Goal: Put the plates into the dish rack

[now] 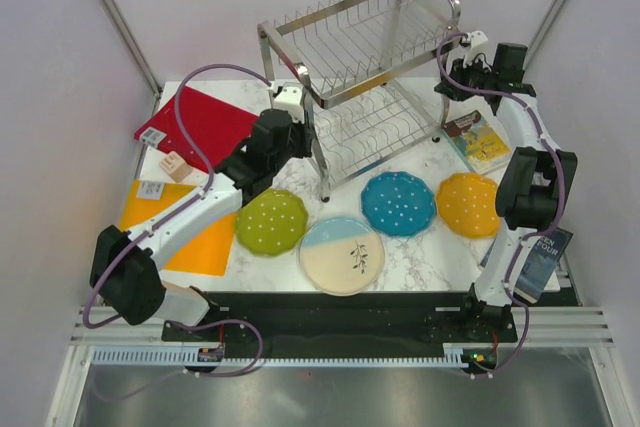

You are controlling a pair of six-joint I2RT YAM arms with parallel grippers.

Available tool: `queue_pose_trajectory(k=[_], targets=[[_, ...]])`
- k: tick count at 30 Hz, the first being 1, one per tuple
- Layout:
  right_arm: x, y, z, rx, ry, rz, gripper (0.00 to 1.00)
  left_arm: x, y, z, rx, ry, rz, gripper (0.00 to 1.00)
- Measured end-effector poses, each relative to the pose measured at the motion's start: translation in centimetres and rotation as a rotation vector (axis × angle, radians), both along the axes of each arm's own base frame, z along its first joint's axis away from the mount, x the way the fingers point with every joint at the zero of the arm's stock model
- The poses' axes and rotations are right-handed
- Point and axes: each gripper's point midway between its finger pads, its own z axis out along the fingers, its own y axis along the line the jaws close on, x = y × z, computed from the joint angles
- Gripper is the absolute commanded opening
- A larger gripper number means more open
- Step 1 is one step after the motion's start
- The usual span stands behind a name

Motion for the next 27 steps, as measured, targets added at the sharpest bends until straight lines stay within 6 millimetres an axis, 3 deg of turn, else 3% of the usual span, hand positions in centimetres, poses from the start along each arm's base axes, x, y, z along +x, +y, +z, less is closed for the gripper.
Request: queue_pose_trajectory(k=[3,5,18,27], targets=[[-0.1,0.1,0.0,-0.01,-0.014,0.012,0.0,0.3,0.6,0.0,0.017,-0.008,0.023,0.08],[-0.6,0.1,0.0,-0.008,-0.015,0.006,0.0,0.5,1.0,0.0,0.03,-0.014,0.037,0.04],[-8.4,0.3,-0.1,-0.019,0.071,-0.102,0.0,3.6,5.2,0.1,0.102,-0.09,0.095,0.03],[-8.0,-0.6,0.0,-0.015,0.069,-0.189,0.0,7.5,4.7,0.1,0.11,-0.165,0.089,0.02]])
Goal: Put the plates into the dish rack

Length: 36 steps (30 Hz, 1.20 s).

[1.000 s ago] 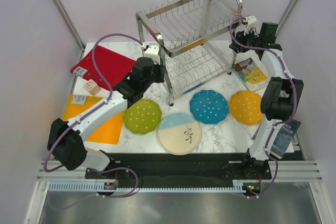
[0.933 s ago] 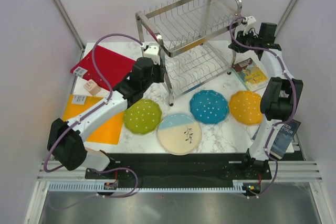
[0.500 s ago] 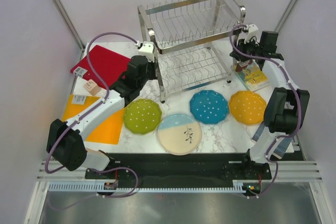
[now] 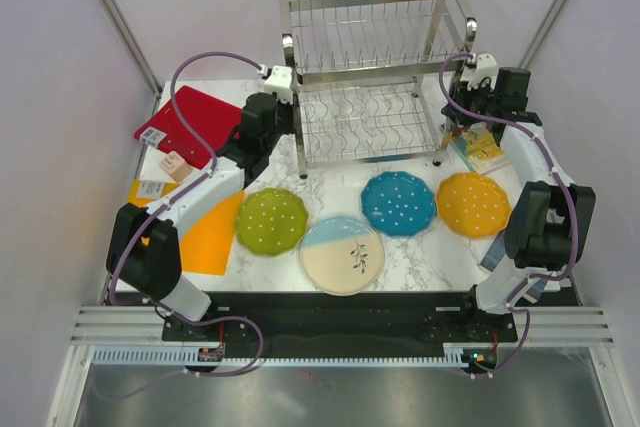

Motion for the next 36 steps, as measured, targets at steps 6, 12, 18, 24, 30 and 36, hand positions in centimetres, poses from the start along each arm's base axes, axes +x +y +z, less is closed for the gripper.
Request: queue_pose_trajectory(k=[6,12,18,24,30,36], targets=[[0.4,-0.9,0.1,-0.001,-0.002,-0.055,0.0,2.3,-1.0,0.1,0.004,-0.016,-0.007,0.03],[0.8,-2.0,0.0,0.001,-0.006,-0.103,0.0,4.6,-2.0,0.2,0.004,-0.026,-0.006,0.03],[1.6,-3.2,0.1,0.002,-0.013,-0.157,0.0,6.9,-3.1,0.3,0.009,-0.043,-0.009,0.03],[2.7,-4.4,0.1,0.002,-0.017,-0.18,0.0,7.3,-3.9,0.3,0.005,-0.051,-0.021,0.04],[4.0,-5.1,0.1,0.002,-0.027,-0.188,0.0,7.3,-4.4,0.3,0.002,-0.058,-0.03,0.06],[4.3,-5.2,0.2,0.003,-0.03,-0.187,0.14,7.3,-4.5,0.3,0.014,-0.067,-0.029,0.18]])
